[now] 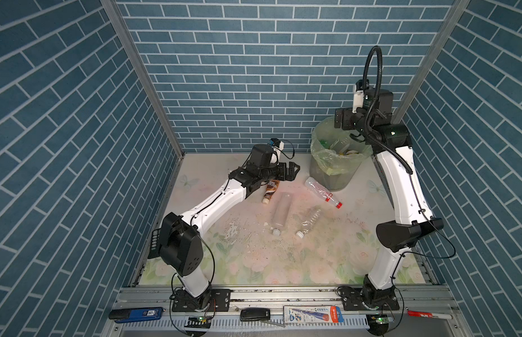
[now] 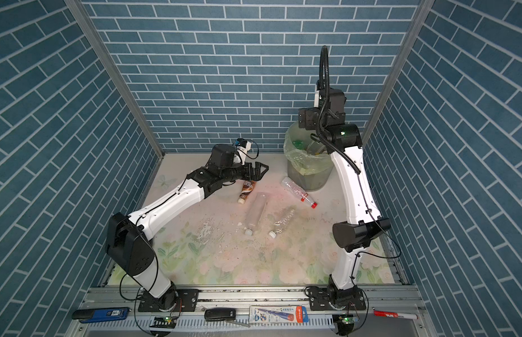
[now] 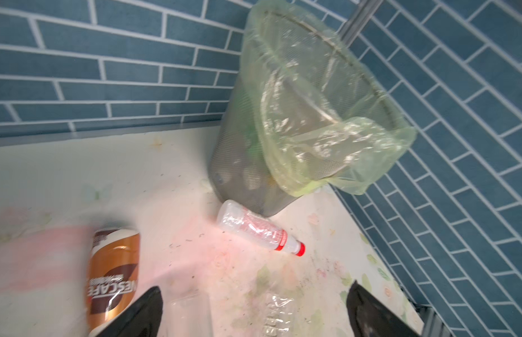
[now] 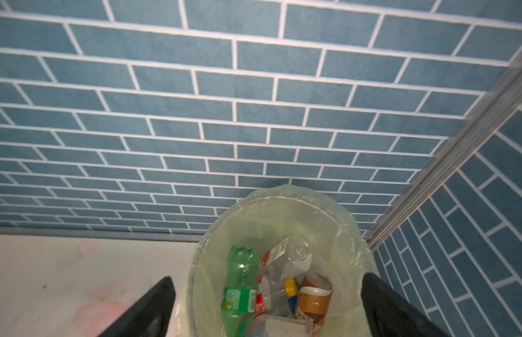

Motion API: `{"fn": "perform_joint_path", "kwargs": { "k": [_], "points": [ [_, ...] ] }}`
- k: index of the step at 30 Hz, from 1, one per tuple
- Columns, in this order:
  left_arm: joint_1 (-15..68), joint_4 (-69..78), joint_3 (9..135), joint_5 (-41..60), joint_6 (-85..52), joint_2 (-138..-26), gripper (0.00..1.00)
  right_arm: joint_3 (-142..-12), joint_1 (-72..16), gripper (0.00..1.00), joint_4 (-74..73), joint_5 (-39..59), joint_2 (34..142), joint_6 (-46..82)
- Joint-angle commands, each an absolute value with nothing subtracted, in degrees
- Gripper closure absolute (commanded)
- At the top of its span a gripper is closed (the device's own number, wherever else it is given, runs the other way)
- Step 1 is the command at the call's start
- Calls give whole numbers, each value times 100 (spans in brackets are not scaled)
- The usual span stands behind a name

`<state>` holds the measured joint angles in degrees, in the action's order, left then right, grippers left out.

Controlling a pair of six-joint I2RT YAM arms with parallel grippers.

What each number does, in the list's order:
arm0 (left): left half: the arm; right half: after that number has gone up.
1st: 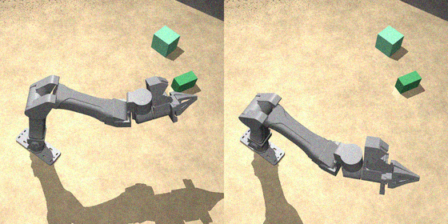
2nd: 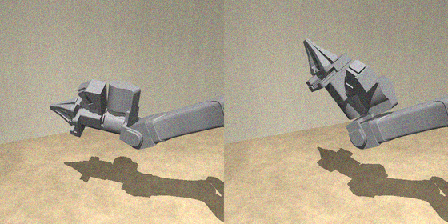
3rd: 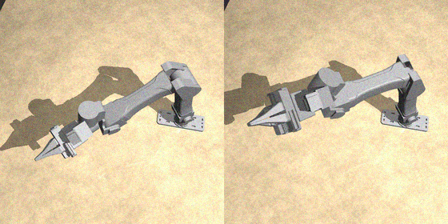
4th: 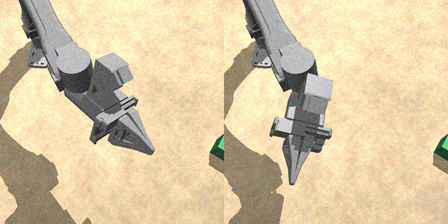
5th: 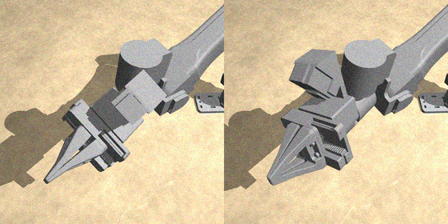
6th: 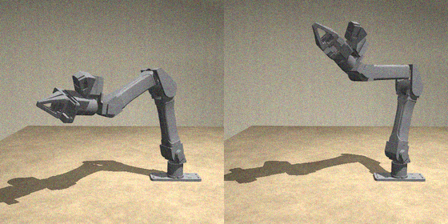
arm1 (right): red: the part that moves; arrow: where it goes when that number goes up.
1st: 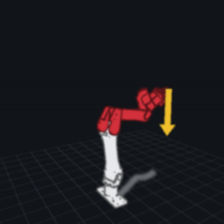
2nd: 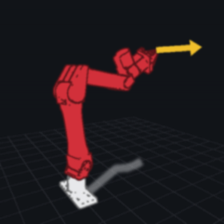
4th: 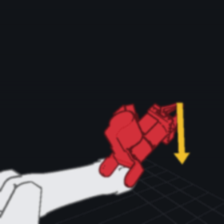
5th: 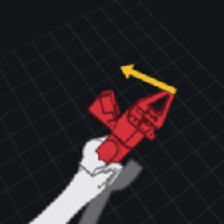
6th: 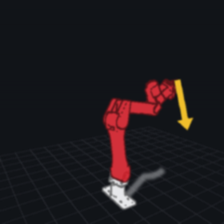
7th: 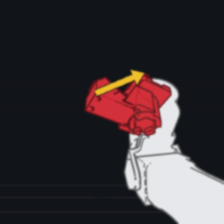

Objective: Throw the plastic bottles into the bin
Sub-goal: 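Lower the left gripper onto the Nescafe bottle's cap while the right returns near the bin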

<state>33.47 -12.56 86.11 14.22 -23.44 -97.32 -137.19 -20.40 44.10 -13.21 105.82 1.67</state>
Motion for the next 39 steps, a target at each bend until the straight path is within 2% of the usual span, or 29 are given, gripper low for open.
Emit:
{"fn": "perform_joint_path", "kwargs": {
  "k": [1,8,15,27,39],
  "points": [
    [3139,-2086,8651,896,-2450,-9934,1,-13029,-2429,1,4008,-1099,10137,255],
    [2912,-2127,8071,777,-2552,-10033,1,-11931,-3119,1,3391,-734,9914,503],
    [2877,-1881,7513,728,-2587,-9876,1,-11729,-3501,1,3322,-540,10238,804],
    [2874,-2013,7134,664,-2445,-9821,1,-10727,-3599,1,3051,-375,9851,1213],
    [2879,-1966,7345,526,-2325,-10479,9,-10111,-3604,1,2786,-239,9539,1459]
  ]
}}
